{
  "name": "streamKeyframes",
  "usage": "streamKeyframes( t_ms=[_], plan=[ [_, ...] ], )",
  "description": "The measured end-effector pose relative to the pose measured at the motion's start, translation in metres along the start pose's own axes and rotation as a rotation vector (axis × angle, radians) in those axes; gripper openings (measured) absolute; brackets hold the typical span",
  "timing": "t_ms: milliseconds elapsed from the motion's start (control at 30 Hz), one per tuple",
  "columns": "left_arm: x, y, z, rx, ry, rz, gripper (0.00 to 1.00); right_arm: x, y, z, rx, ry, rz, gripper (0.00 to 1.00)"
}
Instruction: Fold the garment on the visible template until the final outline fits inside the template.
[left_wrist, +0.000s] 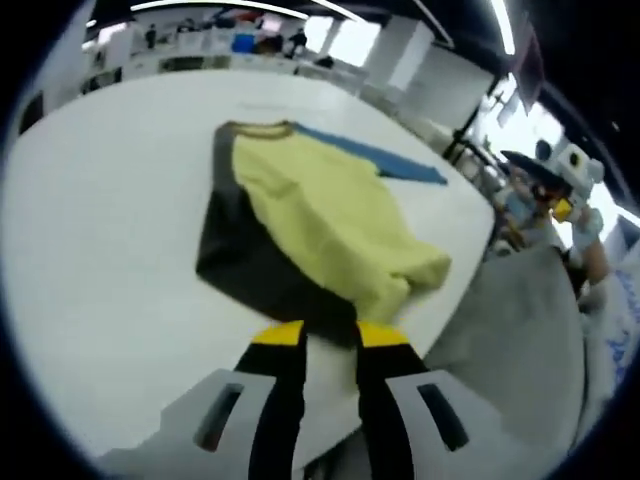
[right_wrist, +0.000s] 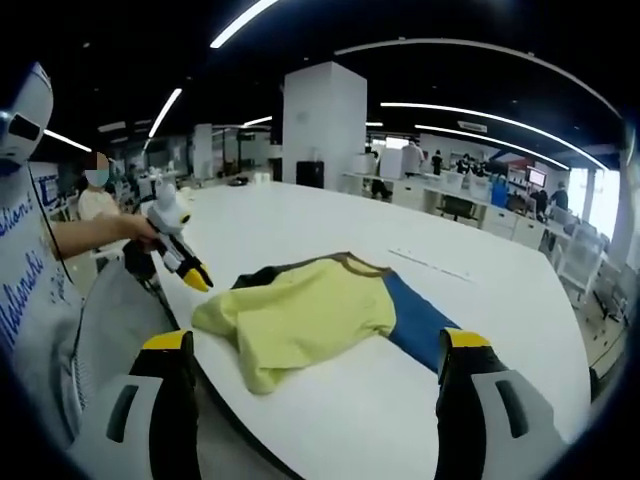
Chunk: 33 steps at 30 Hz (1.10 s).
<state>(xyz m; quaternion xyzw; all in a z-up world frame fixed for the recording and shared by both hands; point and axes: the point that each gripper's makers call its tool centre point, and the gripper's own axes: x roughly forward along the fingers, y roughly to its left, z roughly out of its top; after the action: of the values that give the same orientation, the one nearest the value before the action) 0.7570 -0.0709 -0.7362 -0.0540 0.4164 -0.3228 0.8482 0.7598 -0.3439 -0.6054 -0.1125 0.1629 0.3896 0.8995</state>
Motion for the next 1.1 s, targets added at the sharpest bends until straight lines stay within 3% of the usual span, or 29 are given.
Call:
streamKeyframes(
  t_ms=[200,367,900,1100],
  plan=[
    [0.011,0.008,-0.013,-0.059,0.037,-0.008,0.12,0.002,0.001,-0.001,-0.007,0.009,0.005,1.0],
    [0.017,0.012,-0.014,-0.126,0.013,-0.006,0.14,0.002,0.0,-0.002,-0.011,0.013,0.002,1.0],
    [0.027,0.002,-0.021,-0.168,0.027,-0.036,0.13,0.004,0.001,-0.004,-0.013,0.03,0.008,1.0],
    [0.029,0.0,-0.022,-0.172,0.03,-0.042,0.08,0.005,0.003,-0.004,-0.011,0.032,0.017,1.0]
  ],
)
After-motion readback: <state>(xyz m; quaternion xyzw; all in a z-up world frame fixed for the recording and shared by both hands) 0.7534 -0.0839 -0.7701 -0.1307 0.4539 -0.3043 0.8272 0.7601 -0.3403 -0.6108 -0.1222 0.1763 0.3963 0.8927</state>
